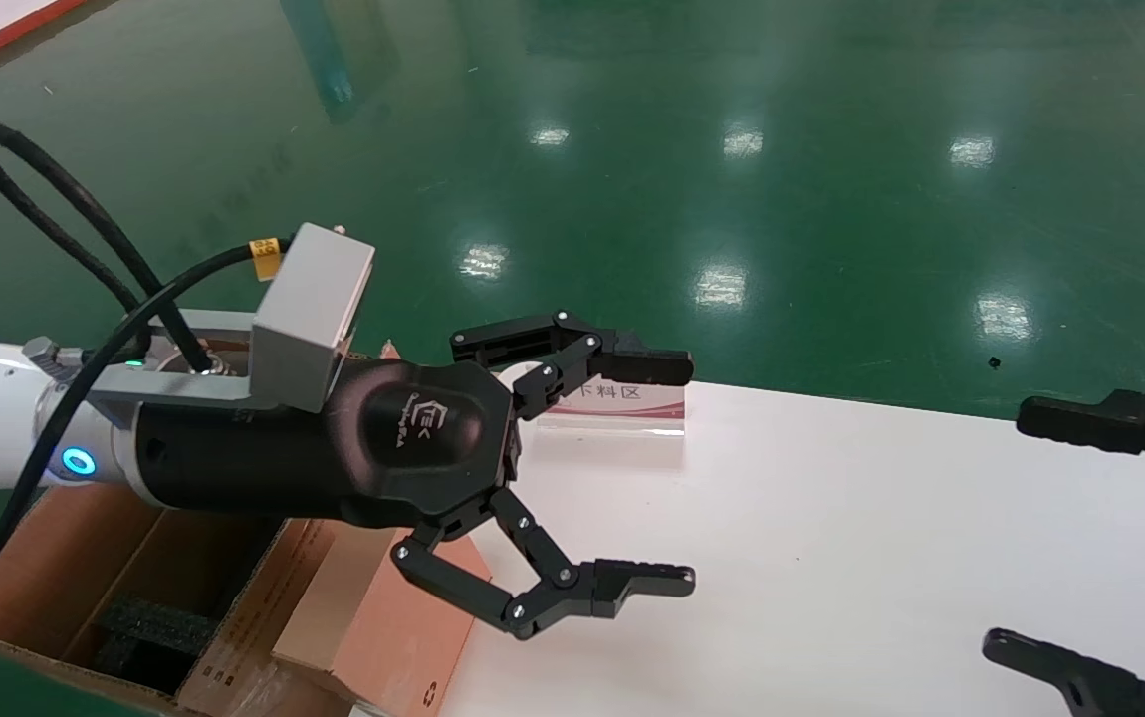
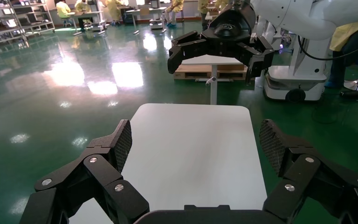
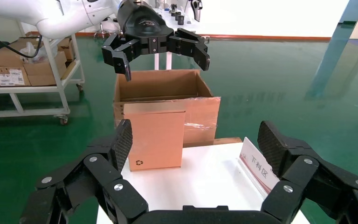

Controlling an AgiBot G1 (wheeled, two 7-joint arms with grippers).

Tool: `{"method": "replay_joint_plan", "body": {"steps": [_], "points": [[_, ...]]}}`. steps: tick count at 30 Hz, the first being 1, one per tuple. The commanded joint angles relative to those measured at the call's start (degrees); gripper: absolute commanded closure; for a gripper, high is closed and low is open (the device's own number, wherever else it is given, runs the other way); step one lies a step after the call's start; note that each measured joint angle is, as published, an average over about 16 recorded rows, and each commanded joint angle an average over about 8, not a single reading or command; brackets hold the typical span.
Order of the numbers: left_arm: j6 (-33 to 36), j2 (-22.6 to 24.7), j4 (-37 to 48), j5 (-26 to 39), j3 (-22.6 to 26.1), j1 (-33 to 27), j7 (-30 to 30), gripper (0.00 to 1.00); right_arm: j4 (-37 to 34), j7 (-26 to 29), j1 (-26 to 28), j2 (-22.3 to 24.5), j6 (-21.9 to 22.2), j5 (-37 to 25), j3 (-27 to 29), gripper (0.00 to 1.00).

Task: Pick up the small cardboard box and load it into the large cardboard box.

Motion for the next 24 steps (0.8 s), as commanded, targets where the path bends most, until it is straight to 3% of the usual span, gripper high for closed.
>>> {"method": "replay_joint_plan", "body": {"steps": [1, 16, 24], "points": [[0.0, 0.0, 0.0, 0.0, 0.0, 0.0, 0.0, 0.00, 0.0, 0.0, 0.0, 0.0, 0.0, 0.0, 0.0, 0.00], [-0.2, 0.0, 0.2, 0.2, 0.1, 0.0, -0.3, 0.00, 0.0, 0.0, 0.0, 0.0, 0.0, 0.0, 0.0, 0.00], [-1.2, -1.3, 0.0, 2.7, 1.5, -0.6, -3.7, 0.00, -0.1, 0.0, 0.0, 0.0, 0.0, 0.0, 0.0, 0.00]]}}
